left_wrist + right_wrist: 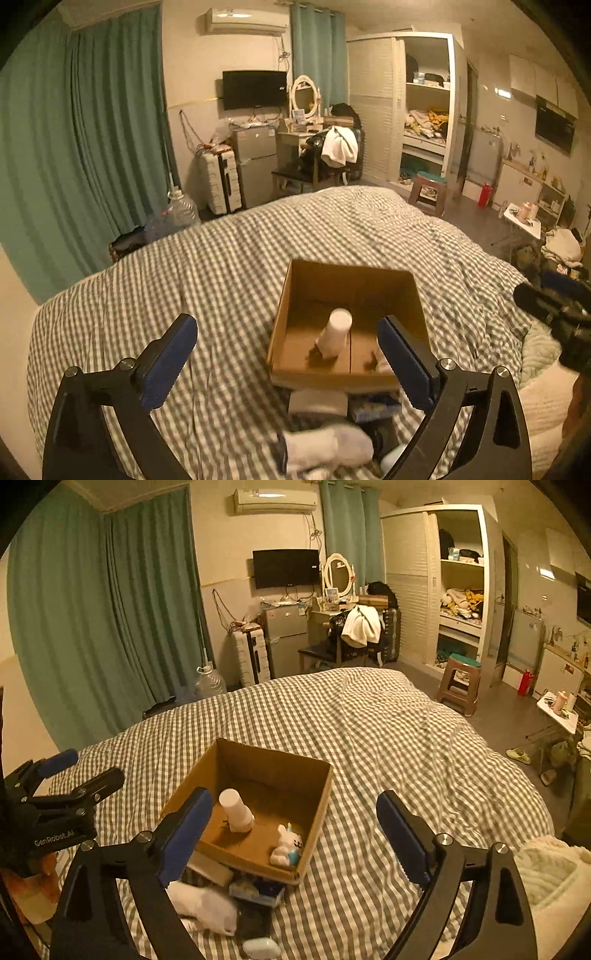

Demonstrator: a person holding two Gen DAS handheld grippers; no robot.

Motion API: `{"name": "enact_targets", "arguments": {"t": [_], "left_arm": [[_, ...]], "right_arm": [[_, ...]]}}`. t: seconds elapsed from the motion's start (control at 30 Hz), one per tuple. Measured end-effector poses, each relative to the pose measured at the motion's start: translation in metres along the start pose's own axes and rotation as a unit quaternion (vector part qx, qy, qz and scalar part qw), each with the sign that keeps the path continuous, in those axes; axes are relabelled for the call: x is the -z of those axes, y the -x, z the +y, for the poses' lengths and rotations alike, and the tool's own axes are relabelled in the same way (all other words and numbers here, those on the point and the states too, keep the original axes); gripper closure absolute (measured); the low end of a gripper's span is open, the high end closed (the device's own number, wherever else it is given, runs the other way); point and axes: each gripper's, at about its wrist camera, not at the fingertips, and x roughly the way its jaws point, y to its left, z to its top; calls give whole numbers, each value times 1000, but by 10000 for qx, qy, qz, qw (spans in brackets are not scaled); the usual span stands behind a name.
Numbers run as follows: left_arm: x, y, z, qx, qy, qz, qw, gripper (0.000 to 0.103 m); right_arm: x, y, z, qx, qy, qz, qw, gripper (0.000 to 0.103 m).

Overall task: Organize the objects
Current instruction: 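Grasp the pale blue case with the right tool while the left tool grasps the cream tube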

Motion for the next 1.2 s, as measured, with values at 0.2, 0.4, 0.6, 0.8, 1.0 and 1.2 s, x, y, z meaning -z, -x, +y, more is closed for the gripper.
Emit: {"name": "enact_targets", "arguments": {"t": [0.2, 0.4, 0.6, 0.8, 1.0, 1.2], "left_arm": [[43, 11, 7, -176, 117, 79, 9997, 2], [89, -2, 4, -276, 124, 334, 9990, 2], [138, -29, -7, -265, -55, 829, 9962, 2], [184, -60, -18, -365, -363, 1448, 9881, 2], [201, -72, -26, -181, -487, 1650, 9849, 2], [207, -82, -36, -13, -674, 1813, 9811, 17]], "right_arm": [[26, 13, 0, -109, -3, 111, 9999, 12], [74, -2, 6, -145, 155, 404, 9990, 12], [137, -47, 13, -50, 418, 999, 9941, 12], [185, -82, 7, -92, 313, 1562, 9872, 12], [210, -100, 6, -194, 206, 1911, 9812, 12], [221, -117, 19, -317, 264, 2076, 9773, 22]]}}
